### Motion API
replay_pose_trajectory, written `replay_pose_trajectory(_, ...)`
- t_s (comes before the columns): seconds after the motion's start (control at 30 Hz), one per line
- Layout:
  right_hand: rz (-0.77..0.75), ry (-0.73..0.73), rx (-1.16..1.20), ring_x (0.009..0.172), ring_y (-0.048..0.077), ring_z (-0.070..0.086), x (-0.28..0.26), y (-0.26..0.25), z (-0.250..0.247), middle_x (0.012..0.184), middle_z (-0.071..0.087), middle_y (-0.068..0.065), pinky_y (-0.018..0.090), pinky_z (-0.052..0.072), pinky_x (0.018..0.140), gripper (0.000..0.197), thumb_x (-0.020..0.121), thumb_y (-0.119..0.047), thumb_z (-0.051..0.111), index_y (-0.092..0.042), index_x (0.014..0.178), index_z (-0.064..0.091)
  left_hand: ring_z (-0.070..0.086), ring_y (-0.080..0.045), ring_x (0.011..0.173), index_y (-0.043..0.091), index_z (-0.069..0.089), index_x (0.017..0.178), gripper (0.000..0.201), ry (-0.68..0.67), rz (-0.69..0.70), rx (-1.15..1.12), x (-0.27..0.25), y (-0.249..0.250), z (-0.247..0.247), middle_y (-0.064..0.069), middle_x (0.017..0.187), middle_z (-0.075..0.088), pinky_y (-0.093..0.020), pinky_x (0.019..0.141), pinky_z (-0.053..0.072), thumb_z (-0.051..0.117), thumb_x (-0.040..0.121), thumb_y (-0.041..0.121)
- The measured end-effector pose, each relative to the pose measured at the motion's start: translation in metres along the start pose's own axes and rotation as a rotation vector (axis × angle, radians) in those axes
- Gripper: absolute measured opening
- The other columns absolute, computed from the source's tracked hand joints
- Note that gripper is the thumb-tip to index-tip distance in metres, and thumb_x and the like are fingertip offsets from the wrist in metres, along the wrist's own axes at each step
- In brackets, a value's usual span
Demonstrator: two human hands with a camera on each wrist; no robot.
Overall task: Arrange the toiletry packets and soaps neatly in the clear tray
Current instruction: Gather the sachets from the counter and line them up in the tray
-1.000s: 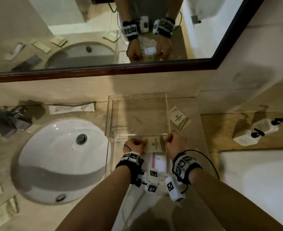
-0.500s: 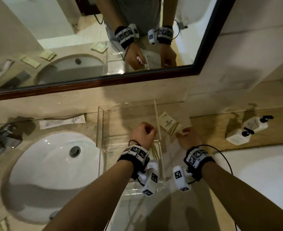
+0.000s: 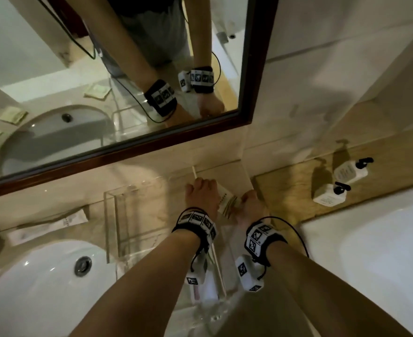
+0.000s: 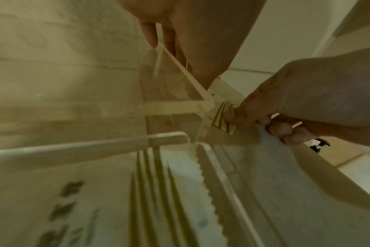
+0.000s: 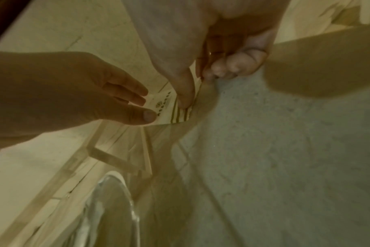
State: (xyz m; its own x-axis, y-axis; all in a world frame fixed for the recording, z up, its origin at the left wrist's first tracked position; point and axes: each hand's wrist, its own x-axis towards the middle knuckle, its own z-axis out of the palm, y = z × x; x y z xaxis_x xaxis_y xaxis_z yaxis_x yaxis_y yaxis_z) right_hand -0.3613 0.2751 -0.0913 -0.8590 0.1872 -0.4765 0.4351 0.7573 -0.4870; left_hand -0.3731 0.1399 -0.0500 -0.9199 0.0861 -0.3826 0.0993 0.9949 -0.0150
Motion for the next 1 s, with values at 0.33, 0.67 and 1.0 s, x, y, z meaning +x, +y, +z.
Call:
replay_pose_trajectory(0.33,-0.014,-0.052,-0.009,0.093,0.031,0.064,0.008,-0.002,-0.007,0.096,0.068,0.008,0.037,0.055,0.078,0.014,0.087,-0.027,0.057,-0.02,0.099,0.059,0.037,-0.029,0.127,0.016,0.036,0.137,0.064,-0.026,-0.089,-0.041,0.021,0.006,-0.003,-0.007,0.124,0.061,-0.048,0.1,0.028,0.066,0.083,0.03)
replay_pose_trajectory(0.67,0.155,-0.121,0.607,0.063,0.029,0.062,0.0,0.015,-0.02,0.084,0.067,0.017,0.041,0.055,0.059,0.007,0.086,-0.015,0.059,-0.012,0.091,0.062,0.053,-0.027,0.111,0.019,0.061,0.101,0.019,-0.02,-0.177,-0.455,-0.009,-0.004,-0.013,-0.006,0.107,0.065,-0.042,0.096,0.037,0.056,0.091,0.035)
replay_pose_trajectory(1.0,-0.085,-0.371,0.627,0.041,0.012,0.043,-0.092,-0.021,-0.018,0.06,0.058,0.005,0.019,0.035,0.037,0.019,0.086,-0.004,0.066,-0.012,0.07,0.06,0.059,-0.024,0.06,0.007,0.069,0.07,0.041,0.151,-0.496,-0.969,-0.125,-0.054,0.0,-0.008,0.065,0.066,-0.029,0.056,0.046,0.075,0.075,0.047)
